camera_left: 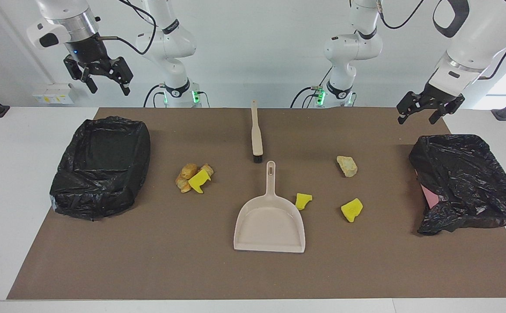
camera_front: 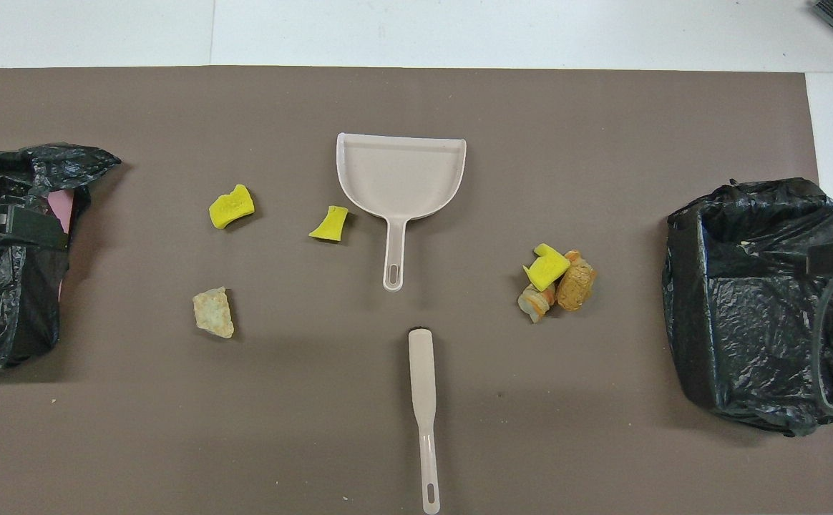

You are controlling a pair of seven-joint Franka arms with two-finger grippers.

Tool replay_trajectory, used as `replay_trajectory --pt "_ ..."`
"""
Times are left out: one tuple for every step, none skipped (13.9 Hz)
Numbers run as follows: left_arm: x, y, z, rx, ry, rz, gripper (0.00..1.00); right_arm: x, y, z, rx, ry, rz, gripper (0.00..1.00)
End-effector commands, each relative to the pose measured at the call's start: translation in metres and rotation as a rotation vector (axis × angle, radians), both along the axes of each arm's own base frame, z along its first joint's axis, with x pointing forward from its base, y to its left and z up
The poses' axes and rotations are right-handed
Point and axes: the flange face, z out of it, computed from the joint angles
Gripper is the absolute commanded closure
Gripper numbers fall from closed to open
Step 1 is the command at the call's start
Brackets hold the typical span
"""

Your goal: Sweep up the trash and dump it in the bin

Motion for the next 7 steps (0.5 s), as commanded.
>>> replay_trajectory --pt "-0.0034 0.0021 0.0037 0.012 -0.012 -0.002 0.00 -0.0008 -0.0032 -0.0029 -0.006 -0.010 0.018 0.00" --pt "-0.0034 0.0013 0.0037 0.012 -0.012 -0.005 0.00 -0.0008 -0.0022 -0.0022 -0.005 -0.012 0.018 0.00" --pt "-0.0034 0.0021 0.0037 0.012 -0.012 -0.003 0.00 -0.0004 -0.0030 -0.0031 -0.005 -0.009 0.018 0.00" --pt "-0.0034 0.0021 0.0037 0.012 -0.012 -0.003 0.00 -0.0008 -0.0030 -0.0022 -0.005 -0.012 0.017 0.00" --pt "-0.0033 0.0029 0.0037 0.012 -0.012 -0.002 0.00 -0.0008 -0.0030 -0.0029 -0.004 -0.010 0.015 0.00" --pt "-0.0034 0.0021 0.0037 0.012 -0.012 -0.003 0.00 -0.0013 -0.0030 -0.0029 -0.004 -0.010 0.014 0.00" --pt "-0.0034 0.0021 0.0037 0.012 -0.012 -0.002 0.00 -0.0013 -0.0030 -0.0029 -0.004 -0.010 0.014 0.00"
